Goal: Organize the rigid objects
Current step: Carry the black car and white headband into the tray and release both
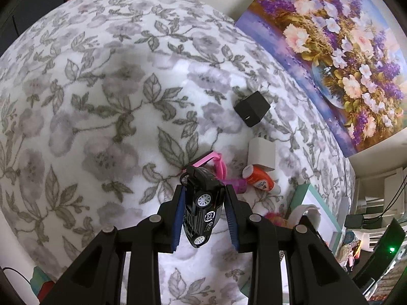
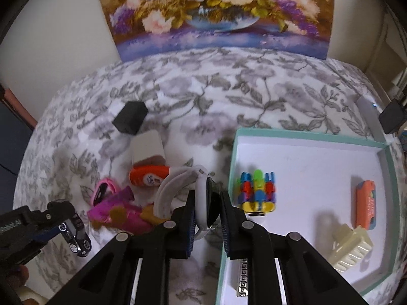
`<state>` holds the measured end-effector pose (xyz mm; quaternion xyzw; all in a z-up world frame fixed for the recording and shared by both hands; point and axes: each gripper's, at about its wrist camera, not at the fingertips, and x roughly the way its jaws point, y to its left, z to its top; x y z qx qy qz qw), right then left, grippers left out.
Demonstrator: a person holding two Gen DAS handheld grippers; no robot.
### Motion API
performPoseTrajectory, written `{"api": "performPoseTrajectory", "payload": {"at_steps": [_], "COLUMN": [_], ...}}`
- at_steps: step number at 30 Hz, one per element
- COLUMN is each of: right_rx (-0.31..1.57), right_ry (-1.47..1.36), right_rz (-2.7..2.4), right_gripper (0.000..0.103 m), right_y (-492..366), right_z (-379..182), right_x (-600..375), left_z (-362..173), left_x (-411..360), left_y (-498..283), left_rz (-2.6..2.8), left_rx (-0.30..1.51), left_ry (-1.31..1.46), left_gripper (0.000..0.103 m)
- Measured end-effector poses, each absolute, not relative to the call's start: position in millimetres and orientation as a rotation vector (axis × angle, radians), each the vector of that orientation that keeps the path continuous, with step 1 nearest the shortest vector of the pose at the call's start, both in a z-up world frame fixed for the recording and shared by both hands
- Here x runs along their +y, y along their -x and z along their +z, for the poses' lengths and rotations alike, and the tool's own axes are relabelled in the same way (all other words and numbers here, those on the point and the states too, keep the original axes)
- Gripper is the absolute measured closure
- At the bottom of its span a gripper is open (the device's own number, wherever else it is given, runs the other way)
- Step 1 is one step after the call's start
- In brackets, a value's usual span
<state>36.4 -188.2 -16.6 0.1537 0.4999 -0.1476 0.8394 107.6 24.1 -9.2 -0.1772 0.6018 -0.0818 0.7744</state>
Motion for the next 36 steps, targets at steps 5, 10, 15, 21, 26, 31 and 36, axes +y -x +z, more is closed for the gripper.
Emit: {"api": "performPoseTrajectory", "payload": {"at_steps": [5, 10, 15, 21, 26, 31, 36], "right_rx": [1.036, 1.029, 1.087, 1.167, 1.189, 1.189, 1.214], "right_ry": [-0.366, -0.332, -0.450, -0.424, -0.484, -0.477, -0.425], "right_rz": [-0.311, -0.260, -0.134, -0.185, -0.180, -0.184, -0.185], "right_gripper": [0.084, 0.084, 0.084, 0.084, 0.083, 0.083, 0.085], "right_y": [-31, -33, -38, -41, -39, -39, -41], "right_z": [-7, -5, -22, -48, -57, -55, -58], "right_x": [-195, -185, -181, -181, -189, -190, -183], "left_z": [-4, -2, -4, -6, -6, -7, -9], "left_x": [22, 20, 20, 18, 18, 18, 17], "left_y": [-107, -106, -106, -106, -107, -107, -107], "left_rz": [-0.176, -0.171, -0.169, -0.169, -0.166, -0.165, -0.164], "left_rx": [1.290, 1.284, 1.291, 1.300, 1.302, 1.305, 1.312], "left_ry": [0.377, 0.366, 0.365, 0.364, 0.364, 0.365, 0.366], "left_gripper": [0.071, 0.071, 0.071, 0.071, 0.071, 0.071, 0.071]}}
